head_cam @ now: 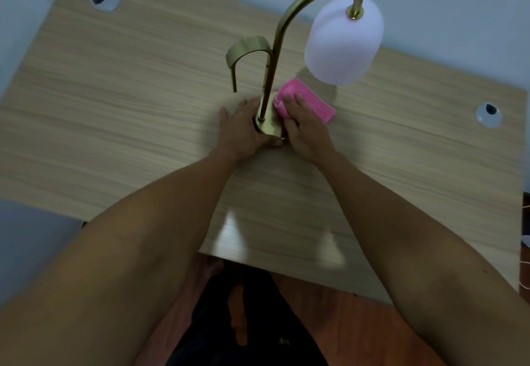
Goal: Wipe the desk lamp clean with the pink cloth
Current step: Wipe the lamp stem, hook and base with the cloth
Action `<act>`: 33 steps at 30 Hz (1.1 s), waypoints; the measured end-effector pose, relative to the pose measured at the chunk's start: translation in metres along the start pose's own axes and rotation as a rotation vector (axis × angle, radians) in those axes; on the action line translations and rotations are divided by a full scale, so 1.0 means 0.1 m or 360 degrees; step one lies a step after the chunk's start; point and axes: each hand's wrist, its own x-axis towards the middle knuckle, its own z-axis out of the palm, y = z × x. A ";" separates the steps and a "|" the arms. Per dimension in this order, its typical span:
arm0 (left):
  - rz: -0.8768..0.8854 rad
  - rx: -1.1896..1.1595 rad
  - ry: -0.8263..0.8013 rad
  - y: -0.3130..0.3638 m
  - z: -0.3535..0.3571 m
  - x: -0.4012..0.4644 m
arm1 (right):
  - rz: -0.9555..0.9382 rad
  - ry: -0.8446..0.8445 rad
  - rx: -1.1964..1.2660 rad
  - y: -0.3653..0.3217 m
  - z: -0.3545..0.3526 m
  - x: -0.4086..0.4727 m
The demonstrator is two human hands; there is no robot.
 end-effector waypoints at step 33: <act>-0.0006 0.0005 0.0026 -0.02 0.03 0.01 | -0.0253 -0.0303 -0.0393 0.00 -0.34 -0.11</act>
